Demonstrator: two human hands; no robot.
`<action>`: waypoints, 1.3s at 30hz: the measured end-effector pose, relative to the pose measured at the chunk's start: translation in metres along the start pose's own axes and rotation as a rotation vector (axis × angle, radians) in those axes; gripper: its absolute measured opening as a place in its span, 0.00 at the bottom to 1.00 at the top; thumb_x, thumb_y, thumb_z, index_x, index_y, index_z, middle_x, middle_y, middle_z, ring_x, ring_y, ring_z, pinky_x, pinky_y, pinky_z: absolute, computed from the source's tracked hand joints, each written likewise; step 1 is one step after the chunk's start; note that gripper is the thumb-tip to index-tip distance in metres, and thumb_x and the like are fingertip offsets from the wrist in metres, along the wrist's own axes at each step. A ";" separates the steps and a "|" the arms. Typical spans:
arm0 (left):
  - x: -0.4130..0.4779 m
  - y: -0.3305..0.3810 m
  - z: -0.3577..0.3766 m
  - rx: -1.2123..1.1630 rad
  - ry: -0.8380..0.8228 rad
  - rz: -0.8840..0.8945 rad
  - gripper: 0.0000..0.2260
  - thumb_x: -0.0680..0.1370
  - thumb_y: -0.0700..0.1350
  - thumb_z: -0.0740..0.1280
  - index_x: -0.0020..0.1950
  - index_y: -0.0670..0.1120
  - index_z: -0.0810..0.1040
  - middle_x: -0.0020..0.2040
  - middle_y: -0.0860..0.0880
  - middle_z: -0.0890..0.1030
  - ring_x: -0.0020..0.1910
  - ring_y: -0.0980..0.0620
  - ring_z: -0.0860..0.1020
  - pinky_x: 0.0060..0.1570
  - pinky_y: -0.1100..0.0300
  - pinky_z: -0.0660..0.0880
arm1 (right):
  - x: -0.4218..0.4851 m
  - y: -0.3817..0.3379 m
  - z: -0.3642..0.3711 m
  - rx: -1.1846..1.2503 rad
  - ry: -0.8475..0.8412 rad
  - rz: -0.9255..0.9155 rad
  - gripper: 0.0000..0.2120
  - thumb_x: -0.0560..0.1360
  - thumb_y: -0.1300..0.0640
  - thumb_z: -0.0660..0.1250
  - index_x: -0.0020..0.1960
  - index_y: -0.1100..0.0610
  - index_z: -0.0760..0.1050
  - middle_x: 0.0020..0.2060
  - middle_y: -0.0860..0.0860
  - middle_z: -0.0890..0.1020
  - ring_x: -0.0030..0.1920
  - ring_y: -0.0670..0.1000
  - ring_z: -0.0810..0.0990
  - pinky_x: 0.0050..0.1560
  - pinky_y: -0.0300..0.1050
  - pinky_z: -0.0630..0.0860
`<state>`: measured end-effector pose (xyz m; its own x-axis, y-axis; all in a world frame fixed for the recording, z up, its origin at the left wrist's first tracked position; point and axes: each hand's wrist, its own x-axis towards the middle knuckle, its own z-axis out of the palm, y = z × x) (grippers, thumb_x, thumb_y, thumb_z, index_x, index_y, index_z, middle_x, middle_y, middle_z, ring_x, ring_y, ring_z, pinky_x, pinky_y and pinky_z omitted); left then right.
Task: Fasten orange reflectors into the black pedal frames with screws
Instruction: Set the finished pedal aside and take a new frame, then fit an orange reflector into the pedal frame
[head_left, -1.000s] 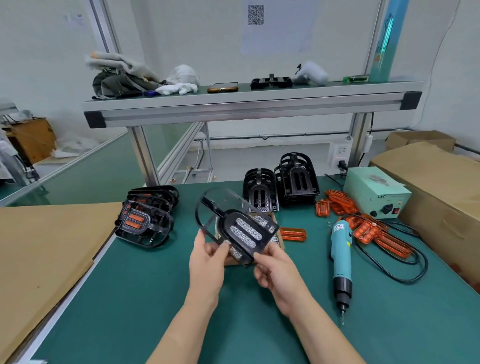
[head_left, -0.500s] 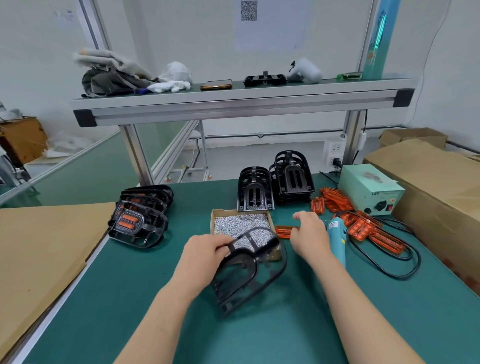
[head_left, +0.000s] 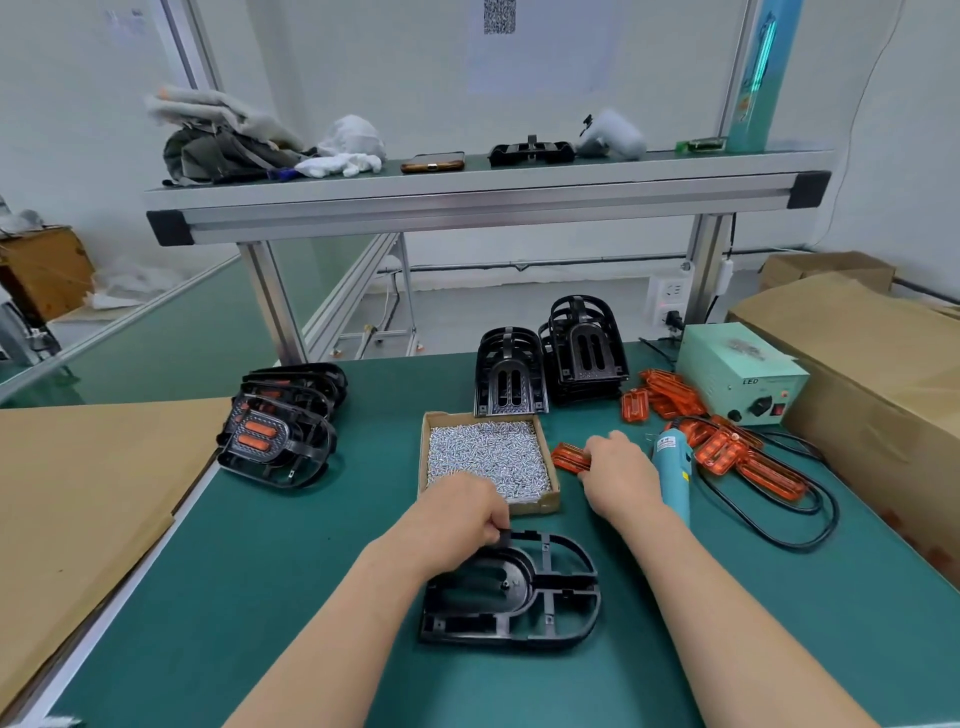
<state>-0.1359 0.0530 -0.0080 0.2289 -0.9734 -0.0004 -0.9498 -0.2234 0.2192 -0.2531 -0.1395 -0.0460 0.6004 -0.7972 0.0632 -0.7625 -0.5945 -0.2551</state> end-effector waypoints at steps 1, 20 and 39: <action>0.001 -0.001 0.003 -0.006 -0.005 -0.009 0.08 0.76 0.42 0.70 0.54 0.48 0.84 0.51 0.50 0.83 0.53 0.50 0.77 0.55 0.56 0.73 | 0.000 0.001 0.000 0.021 0.008 0.005 0.12 0.80 0.56 0.66 0.63 0.57 0.75 0.59 0.56 0.74 0.60 0.58 0.76 0.58 0.50 0.74; -0.010 -0.003 0.006 -0.804 0.431 -0.381 0.04 0.76 0.42 0.71 0.46 0.50 0.84 0.38 0.52 0.84 0.38 0.60 0.80 0.39 0.72 0.73 | -0.073 -0.031 -0.015 0.644 0.230 -0.160 0.19 0.69 0.54 0.79 0.55 0.51 0.75 0.49 0.45 0.76 0.50 0.48 0.77 0.56 0.51 0.76; -0.027 0.022 0.021 -1.498 0.389 -0.662 0.05 0.75 0.36 0.73 0.49 0.38 0.81 0.37 0.46 0.84 0.34 0.54 0.81 0.34 0.65 0.77 | -0.120 -0.055 -0.001 0.639 0.239 -0.193 0.20 0.68 0.41 0.77 0.49 0.49 0.71 0.45 0.43 0.75 0.47 0.46 0.75 0.50 0.48 0.75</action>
<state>-0.1676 0.0734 -0.0238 0.7304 -0.6175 -0.2920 0.2977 -0.0969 0.9497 -0.2830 -0.0114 -0.0389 0.5851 -0.7287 0.3558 -0.3130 -0.6077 -0.7299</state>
